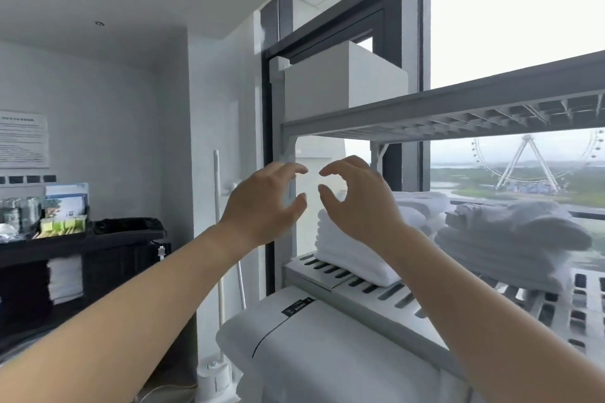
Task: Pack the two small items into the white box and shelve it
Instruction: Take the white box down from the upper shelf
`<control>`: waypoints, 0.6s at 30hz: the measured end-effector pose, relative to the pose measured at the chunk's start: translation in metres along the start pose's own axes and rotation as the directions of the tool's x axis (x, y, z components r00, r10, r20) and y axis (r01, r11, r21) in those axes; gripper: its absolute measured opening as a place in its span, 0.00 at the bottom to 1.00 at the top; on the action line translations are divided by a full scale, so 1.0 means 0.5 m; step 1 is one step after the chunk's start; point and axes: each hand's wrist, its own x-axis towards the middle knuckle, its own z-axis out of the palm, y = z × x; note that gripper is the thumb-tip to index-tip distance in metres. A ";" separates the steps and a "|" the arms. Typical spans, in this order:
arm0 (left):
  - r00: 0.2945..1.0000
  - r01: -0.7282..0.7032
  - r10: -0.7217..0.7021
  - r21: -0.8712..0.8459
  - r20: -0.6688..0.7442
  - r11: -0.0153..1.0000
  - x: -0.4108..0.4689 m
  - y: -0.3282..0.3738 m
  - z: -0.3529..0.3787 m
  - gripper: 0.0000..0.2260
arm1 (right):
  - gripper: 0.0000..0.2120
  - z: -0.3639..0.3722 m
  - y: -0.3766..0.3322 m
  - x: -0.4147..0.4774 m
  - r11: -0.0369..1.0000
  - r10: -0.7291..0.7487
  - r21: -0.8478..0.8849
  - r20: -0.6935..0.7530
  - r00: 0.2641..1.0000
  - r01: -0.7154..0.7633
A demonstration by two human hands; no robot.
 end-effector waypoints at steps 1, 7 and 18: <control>1.000 0.001 0.000 0.008 -0.021 1.000 0.017 -0.012 0.006 0.16 | 0.11 0.008 0.009 0.016 1.000 -0.008 -0.002 -0.005 1.000 0.008; 0.992 -0.031 0.034 0.029 -0.122 0.999 0.129 -0.064 0.046 0.15 | 0.11 0.044 0.048 0.123 0.996 -0.087 0.003 -0.065 0.994 0.088; 0.977 -0.140 0.135 -0.021 -0.168 0.990 0.305 -0.166 0.096 0.17 | 0.08 0.096 0.109 0.267 0.982 -0.126 -0.169 -0.232 0.965 0.088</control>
